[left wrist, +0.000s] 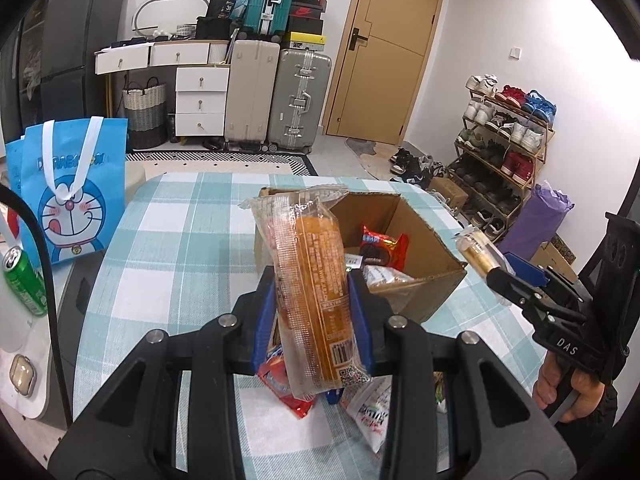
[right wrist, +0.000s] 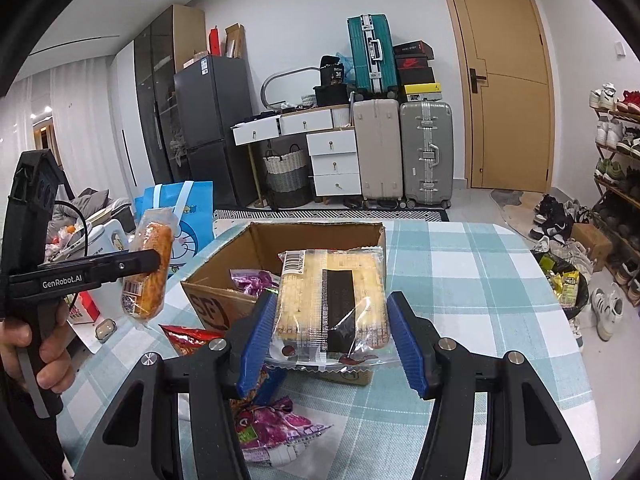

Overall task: Organize snacks
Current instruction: 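Lift both held packs and carry them over the cardboard box, then open both grippers to drop the cracker and pastry packs into the box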

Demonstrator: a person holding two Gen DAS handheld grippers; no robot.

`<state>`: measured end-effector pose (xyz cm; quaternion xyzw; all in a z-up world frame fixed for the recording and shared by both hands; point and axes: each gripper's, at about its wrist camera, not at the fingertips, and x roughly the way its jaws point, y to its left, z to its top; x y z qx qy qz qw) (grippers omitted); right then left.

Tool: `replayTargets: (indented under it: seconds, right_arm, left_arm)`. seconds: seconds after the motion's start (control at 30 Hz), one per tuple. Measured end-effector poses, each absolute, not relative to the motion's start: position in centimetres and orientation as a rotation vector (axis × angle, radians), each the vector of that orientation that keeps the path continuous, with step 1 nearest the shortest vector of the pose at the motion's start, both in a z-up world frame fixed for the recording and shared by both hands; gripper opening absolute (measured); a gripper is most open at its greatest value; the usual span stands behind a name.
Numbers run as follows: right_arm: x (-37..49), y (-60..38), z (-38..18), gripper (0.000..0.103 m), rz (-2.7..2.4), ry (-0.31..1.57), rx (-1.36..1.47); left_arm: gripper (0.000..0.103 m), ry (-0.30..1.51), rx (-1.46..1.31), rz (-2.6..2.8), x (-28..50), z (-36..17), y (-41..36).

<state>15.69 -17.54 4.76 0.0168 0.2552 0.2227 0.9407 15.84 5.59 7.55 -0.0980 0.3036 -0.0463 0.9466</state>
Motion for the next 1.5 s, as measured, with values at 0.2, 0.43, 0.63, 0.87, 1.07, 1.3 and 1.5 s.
replayTargets:
  seconds: [0.2,0.43,0.63,0.87,1.07,1.3,1.5]
  right_arm:
    - [16.7,-16.6,4.9,0.058,0.469,0.527,0.037]
    - [17.6,-15.3,4.8,0.058,0.495,0.534,0.037]
    - [18.2,-13.9,4.6,0.058,0.513,0.539,0.030]
    - [19.4,-13.1,4.1,0.058,0.520,0.560,0.029]
    - [19.9,-13.1,3.9,0.058,0.514,0.575,0.031]
    - [20.3,-12.8,4.1,0.058,0.512,0.571,0.027]
    - [19.4,-13.5,4.7,0.077,0.490,0.544,0.014]
  left_arm:
    - [0.031,0.607,-0.180,-0.087,17.0,7.9,4.8]
    - [0.031,0.598,-0.176,-0.096,18.2,8.3,4.2]
    - [0.031,0.587,-0.159,-0.091,19.5,8.6,3.3]
    - [0.031,0.581,-0.166,-0.081,21.4,8.3,3.1]
    - [0.031,0.584,-0.162,-0.049,23.1,7.5,3.1]
    - [0.032,0.594,-0.152,-0.038,24.2,6.5,2.8]
    - [0.071,0.597,-0.141,-0.051,23.4,6.4,2.9]
